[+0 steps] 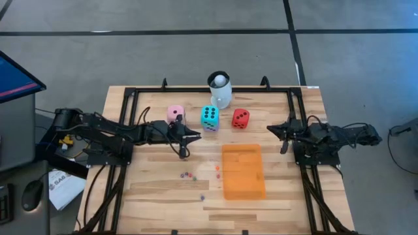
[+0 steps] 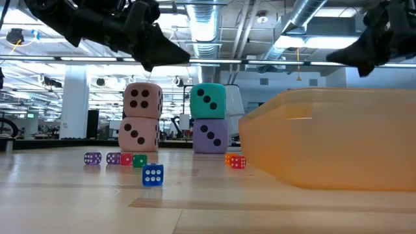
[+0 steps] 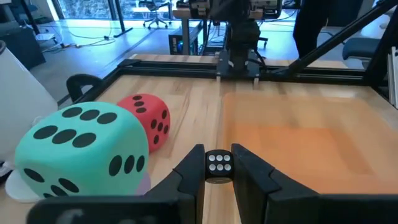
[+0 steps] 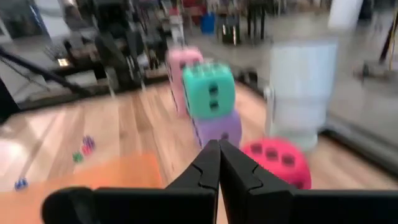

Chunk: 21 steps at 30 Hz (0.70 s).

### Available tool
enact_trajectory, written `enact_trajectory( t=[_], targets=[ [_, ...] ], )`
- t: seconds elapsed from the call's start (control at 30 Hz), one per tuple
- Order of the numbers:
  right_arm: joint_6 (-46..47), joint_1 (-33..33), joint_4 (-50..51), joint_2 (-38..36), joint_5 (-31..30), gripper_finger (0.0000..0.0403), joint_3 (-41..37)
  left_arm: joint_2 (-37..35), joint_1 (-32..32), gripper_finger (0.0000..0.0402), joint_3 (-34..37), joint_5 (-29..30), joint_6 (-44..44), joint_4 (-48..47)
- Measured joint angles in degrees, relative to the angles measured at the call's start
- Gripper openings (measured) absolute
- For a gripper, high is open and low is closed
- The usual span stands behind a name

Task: Pick & Place Dice
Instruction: Put the small black dice into the orange bin

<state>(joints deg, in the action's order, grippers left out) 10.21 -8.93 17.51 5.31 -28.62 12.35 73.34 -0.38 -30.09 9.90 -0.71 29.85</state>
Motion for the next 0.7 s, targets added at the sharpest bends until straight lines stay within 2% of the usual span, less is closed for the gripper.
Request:
enact_trajectory(
  t=[0.2,0.7],
  targets=[
    [8.6,0.1,8.3,4.7,1.2,0.0000,1.5,0.0,0.0,0.0050,0.0,0.0,0.0,-0.3],
    [21.0,0.1,8.9,21.3,10.4,0.0000,1.8,0.0,0.0,0.0051,0.0,-0.1,0.0,-0.3]
  ],
)
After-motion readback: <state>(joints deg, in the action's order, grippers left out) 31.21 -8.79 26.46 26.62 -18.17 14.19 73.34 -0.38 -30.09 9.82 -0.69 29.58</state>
